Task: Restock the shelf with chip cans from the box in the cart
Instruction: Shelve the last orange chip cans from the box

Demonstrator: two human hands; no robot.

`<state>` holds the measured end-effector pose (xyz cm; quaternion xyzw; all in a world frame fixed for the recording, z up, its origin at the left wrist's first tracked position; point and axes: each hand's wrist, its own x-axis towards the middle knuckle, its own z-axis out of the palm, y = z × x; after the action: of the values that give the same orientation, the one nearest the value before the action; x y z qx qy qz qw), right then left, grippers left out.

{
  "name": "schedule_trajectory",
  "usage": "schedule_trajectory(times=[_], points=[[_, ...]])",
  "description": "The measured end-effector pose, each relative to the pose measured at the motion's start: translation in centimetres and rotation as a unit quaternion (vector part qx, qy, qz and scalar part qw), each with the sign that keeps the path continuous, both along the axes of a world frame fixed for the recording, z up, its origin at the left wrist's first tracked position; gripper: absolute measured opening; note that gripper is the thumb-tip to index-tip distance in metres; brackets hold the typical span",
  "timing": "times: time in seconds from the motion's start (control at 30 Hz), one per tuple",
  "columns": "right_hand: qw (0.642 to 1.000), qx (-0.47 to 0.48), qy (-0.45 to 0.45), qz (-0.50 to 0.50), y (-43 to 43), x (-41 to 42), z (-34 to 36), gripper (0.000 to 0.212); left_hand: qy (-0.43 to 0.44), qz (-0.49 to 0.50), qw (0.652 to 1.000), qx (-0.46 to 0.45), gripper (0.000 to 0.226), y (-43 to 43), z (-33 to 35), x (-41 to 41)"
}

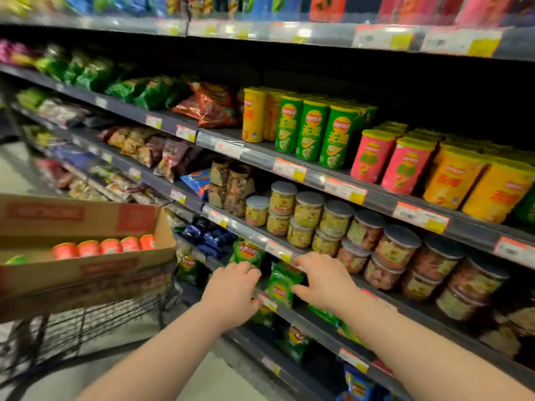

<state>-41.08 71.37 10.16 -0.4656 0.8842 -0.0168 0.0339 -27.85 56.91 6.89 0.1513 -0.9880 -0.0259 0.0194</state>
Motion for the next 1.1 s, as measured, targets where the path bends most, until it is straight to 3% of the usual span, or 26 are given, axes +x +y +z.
schedule_trajectory(times=[0.23, 0.57, 1.1], points=[[0.994, 0.029, -0.027, 0.102, -8.5, 6.4, -2.5, 0.051, -0.042, 0.115, 0.992, 0.021, 0.053, -6.0, -2.2, 8.6], [0.975, 0.063, -0.048, 0.206, -19.7, 9.1, -5.1, 0.056, -0.065, 0.241, 0.968, 0.038, 0.052, -13.0, -4.2, 14.3], [0.943, 0.095, -0.075, 0.309, -40.8, 3.1, -6.4, 0.056, -0.096, 0.368, 0.924, 0.042, 0.056, -29.5, -4.6, 10.4]])
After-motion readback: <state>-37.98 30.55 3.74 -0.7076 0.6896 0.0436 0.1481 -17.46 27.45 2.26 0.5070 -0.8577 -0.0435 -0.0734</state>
